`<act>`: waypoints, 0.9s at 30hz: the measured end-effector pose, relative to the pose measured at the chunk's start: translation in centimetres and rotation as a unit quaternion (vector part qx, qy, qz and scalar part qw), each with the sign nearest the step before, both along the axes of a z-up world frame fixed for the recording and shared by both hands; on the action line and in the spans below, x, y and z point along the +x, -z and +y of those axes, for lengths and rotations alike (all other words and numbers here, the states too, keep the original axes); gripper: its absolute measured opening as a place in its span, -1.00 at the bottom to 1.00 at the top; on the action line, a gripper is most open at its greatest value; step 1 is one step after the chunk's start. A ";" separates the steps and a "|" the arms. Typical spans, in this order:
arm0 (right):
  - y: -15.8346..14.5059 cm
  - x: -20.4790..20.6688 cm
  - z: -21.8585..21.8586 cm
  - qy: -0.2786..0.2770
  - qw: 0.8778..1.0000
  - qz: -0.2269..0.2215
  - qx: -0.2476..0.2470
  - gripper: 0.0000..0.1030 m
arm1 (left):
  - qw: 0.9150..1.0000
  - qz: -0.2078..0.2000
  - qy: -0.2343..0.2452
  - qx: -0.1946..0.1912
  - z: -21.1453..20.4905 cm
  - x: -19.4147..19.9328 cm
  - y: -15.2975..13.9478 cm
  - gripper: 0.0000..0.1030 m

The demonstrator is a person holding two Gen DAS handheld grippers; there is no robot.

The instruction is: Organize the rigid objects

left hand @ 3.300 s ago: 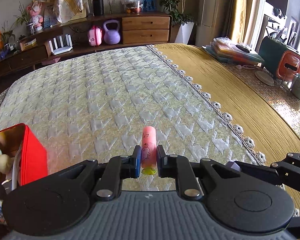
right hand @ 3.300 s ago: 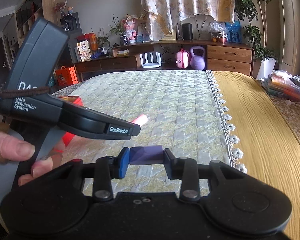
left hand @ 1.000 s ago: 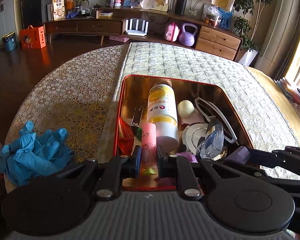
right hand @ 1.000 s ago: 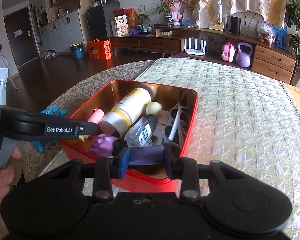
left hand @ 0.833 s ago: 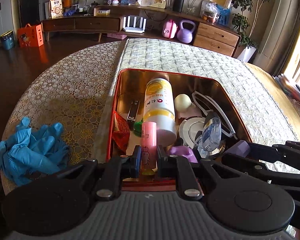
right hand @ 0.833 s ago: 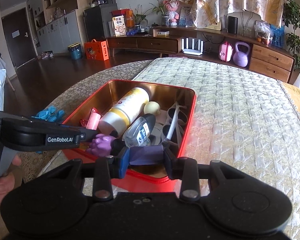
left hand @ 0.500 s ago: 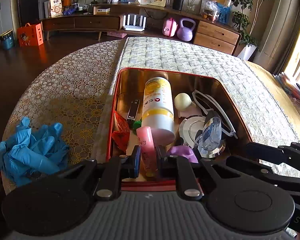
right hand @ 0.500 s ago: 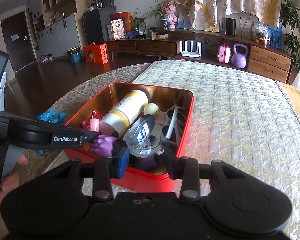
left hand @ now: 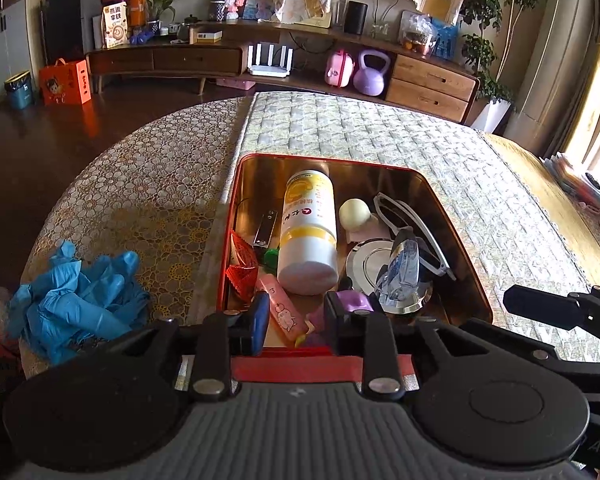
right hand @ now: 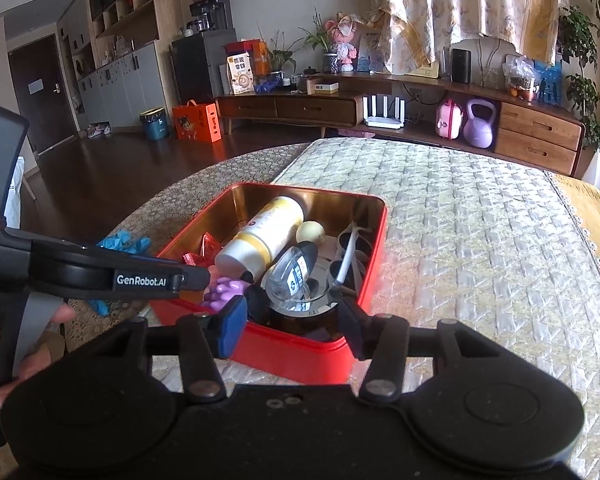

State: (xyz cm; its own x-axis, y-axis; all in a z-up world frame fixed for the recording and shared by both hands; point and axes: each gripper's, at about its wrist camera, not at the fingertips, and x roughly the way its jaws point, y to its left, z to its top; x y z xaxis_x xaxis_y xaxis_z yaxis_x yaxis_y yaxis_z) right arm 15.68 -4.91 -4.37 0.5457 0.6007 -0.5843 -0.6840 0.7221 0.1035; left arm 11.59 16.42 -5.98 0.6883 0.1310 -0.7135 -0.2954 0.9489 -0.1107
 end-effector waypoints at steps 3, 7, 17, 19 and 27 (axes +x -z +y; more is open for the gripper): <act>-0.6 -0.6 -0.8 0.003 1.000 -0.004 0.012 0.11 | 1.000 -0.006 0.004 0.001 -0.4 -0.6 -0.5 -0.26; -1.3 -1.4 -2.0 0.010 1.000 -0.009 0.027 0.23 | 0.999 -0.038 0.003 0.001 -0.9 -2.0 -1.4 0.56; -2.3 -3.3 -5.4 0.035 0.997 -0.026 0.066 0.94 | 0.998 -0.057 0.024 0.007 -2.9 -3.9 -3.2 0.66; -2.5 -3.5 -6.1 0.038 0.996 -0.026 0.078 0.98 | 0.997 -0.065 0.029 0.011 -3.5 -4.2 -3.5 0.73; -3.6 -4.2 -8.1 0.057 0.992 -0.045 0.100 0.99 | 0.995 -0.082 0.047 0.009 -4.9 -5.0 -4.2 1.00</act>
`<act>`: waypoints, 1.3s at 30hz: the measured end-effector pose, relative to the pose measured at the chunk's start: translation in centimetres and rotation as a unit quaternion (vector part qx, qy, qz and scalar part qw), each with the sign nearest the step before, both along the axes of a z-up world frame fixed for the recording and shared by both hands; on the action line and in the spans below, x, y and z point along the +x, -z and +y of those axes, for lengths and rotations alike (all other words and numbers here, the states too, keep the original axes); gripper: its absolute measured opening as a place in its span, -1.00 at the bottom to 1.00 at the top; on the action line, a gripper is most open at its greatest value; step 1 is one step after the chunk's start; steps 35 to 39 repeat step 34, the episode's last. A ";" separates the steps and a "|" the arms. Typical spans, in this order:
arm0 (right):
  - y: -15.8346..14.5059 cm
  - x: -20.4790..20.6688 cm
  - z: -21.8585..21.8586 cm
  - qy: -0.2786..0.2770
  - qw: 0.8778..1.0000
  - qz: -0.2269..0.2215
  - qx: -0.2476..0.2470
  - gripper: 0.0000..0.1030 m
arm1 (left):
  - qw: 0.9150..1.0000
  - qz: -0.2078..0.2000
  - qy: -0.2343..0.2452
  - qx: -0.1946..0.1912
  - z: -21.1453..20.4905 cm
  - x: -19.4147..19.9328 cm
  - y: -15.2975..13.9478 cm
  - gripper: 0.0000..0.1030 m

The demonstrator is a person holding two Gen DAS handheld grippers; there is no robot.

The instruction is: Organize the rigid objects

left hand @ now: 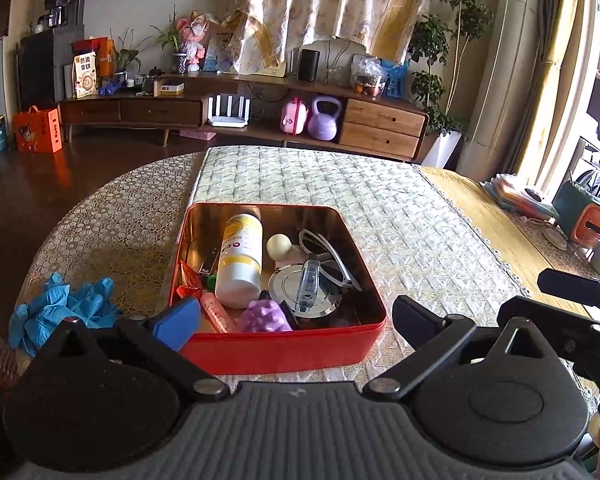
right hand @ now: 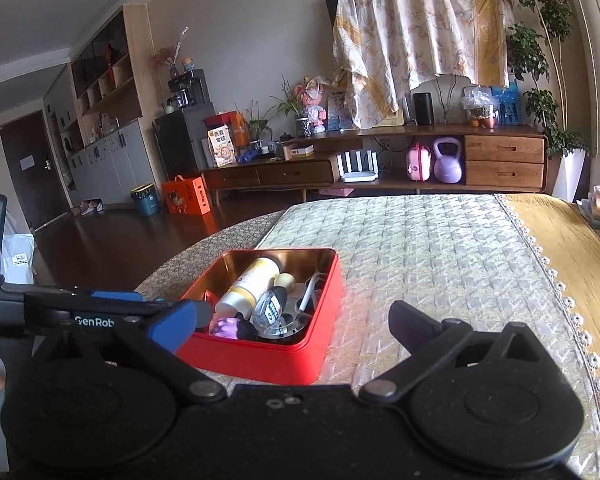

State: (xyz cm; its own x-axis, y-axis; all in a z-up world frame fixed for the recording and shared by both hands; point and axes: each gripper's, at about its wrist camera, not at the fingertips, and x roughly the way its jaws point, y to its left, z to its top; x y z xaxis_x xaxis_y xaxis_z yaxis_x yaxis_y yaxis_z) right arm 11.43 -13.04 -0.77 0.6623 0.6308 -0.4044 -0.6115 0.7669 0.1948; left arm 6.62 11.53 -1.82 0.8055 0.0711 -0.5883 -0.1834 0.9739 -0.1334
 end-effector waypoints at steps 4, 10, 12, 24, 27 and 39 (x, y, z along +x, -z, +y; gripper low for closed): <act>-0.2 -0.4 -0.8 0.007 1.000 -0.008 0.003 0.99 | 1.000 0.002 -0.001 0.011 -0.7 -0.4 -0.2 1.00; -0.4 -1.6 -2.0 0.016 1.000 -0.009 0.002 1.00 | 0.999 0.012 -0.012 0.029 -2.0 -1.1 -0.3 1.00; -0.5 -2.0 -2.3 0.021 1.000 -0.010 0.002 1.00 | 1.000 0.006 -0.009 0.026 -2.3 -1.5 -0.4 1.00; -0.1 -3.7 -3.0 0.038 0.998 -0.051 -0.030 1.00 | 0.999 0.006 0.001 0.039 -4.0 -1.9 -0.2 1.00; 0.0 -3.7 -3.0 0.036 0.998 -0.051 -0.033 1.00 | 0.999 0.007 0.002 0.042 -4.2 -1.9 -0.1 1.00; 0.5 -3.4 -3.5 0.049 0.998 -0.042 -0.028 1.00 | 0.999 0.015 -0.009 0.041 -4.2 -1.6 0.1 1.00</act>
